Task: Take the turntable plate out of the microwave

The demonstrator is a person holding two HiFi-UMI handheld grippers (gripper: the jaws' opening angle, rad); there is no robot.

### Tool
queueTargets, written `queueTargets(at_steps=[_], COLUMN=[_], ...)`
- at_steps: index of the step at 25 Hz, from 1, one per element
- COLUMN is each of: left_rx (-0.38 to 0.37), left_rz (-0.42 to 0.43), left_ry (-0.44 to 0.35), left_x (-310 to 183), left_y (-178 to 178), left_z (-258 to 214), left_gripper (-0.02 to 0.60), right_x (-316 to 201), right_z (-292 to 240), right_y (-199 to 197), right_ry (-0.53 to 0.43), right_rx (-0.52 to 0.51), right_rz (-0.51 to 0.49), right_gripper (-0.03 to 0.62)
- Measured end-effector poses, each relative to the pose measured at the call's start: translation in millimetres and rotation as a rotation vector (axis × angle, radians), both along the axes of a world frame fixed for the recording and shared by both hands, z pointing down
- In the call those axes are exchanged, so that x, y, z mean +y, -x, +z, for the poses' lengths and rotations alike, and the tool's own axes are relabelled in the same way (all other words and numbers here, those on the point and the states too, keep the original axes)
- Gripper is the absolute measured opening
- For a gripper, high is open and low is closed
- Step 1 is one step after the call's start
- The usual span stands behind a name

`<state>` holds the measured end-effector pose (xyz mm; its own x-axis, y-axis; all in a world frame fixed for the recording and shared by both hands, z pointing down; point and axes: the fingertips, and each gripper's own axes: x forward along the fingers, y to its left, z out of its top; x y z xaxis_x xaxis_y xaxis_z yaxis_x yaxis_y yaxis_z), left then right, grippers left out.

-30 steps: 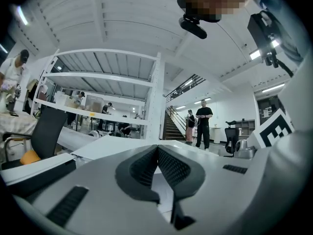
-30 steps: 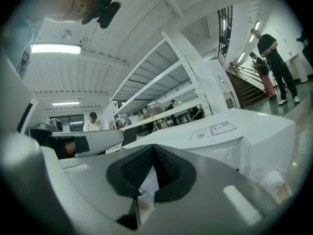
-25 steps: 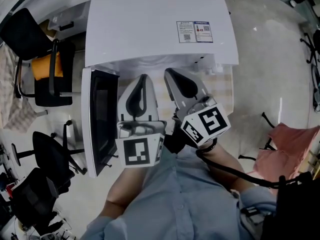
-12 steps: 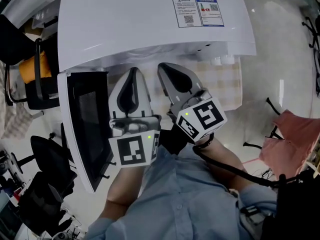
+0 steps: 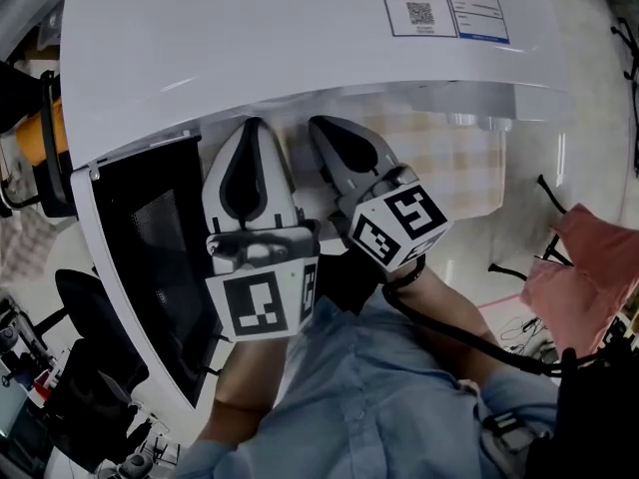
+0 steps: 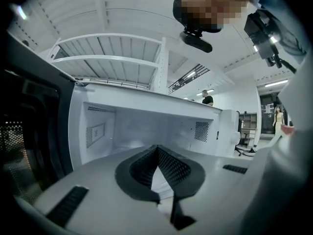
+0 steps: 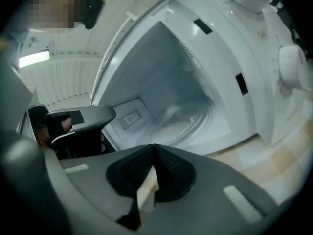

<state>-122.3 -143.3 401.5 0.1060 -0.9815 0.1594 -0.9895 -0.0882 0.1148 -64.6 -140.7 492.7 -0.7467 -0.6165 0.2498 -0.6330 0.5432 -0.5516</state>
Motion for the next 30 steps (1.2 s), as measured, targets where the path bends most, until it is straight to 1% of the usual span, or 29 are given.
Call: queueTargets(at_steps=[5,10,13,14,16,18,20,22,24,27,30], left_rx=[0.008,0.025,0.031,0.033,0.036,0.04,0.043,0.041,0.039,0.039,0.039], left_rz=[0.002,0.006,0.006,0.006,0.006,0.0,-0.004,-0.006,-0.008,-0.017,-0.02], left_ry=[0.024,0.044,0.053,0.055,0.057,0.061,0.067,0.068,0.067,0.072,0.072], left_x=[1.8,2.6,2.2,2.0,1.2,0.7,0.6,0.6,1.0,2.0,1.8], left_y=[3.8,7.0,10.5,11.5,13.3,14.9,15.9,16.1,17.0,19.6,20.6], left_z=[-2.0,-9.2,-13.5,-14.6,-14.8,-12.9,-11.2,-11.9,-13.5,-13.8,-14.4], left_gripper=[0.008,0.008,0.008,0.008,0.008,0.008,0.008,0.008,0.008,0.008,0.008], right_x=[0.9,-2.8,-10.3,-13.3,-19.8,-24.7,-24.8,-23.3,-22.7,-23.8,-24.3], right_z=[20.0,29.1,34.5,35.5,35.5,35.0,35.4,33.0,28.5,27.0,26.6], right_y=[-1.1,1.5,4.5,6.0,8.9,10.5,10.5,10.9,11.7,12.0,11.9], right_ry=[0.172,0.33,0.42,0.443,0.467,0.475,0.48,0.473,0.465,0.477,0.471], right_rx=[-0.099,-0.247,-0.34,-0.37,-0.419,-0.446,-0.452,-0.427,-0.399,-0.438,-0.454], right_rz=[0.055,0.1,0.143,0.155,0.164,0.165,0.164,0.157,0.153,0.163,0.163], right_gripper=[0.007,0.108,0.137,0.136,0.144,0.149,0.146,0.14,0.064,0.061,0.059])
